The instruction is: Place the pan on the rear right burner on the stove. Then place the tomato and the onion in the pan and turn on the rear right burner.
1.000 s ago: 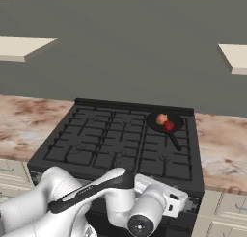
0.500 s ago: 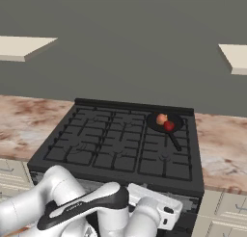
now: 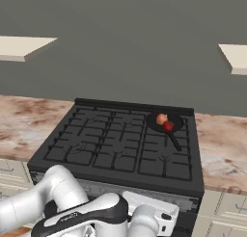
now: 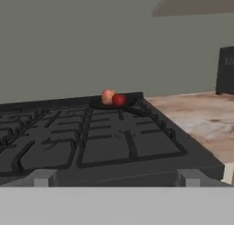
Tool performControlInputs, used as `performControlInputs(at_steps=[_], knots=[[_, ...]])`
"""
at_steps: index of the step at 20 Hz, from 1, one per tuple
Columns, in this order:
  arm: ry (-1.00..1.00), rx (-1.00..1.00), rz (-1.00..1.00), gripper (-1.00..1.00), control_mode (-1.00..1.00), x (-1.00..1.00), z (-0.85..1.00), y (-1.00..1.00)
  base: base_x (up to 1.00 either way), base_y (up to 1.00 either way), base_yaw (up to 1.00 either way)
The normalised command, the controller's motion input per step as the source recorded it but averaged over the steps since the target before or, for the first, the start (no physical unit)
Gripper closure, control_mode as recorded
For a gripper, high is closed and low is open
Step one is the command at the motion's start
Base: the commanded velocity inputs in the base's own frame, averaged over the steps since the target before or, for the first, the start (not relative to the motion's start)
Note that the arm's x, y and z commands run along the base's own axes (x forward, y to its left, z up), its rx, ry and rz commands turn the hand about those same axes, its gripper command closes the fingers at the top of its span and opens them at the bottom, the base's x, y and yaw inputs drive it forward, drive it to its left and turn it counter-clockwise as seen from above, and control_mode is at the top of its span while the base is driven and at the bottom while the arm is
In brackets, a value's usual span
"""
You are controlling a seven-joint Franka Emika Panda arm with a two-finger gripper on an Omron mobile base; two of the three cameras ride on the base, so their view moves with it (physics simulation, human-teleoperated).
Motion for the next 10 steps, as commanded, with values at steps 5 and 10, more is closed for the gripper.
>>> performControlInputs(at_steps=[5, 10], knots=[[-0.02, 0.00, 0.11, -1.00, -1.00, -0.17, -0.17, 0.16, 0.00, 0.00, 0.00], [0.00, 0.00, 0.06, -1.00, -1.00, 0.01, -0.39, 0.28, 0.00, 0.00, 0.00]])
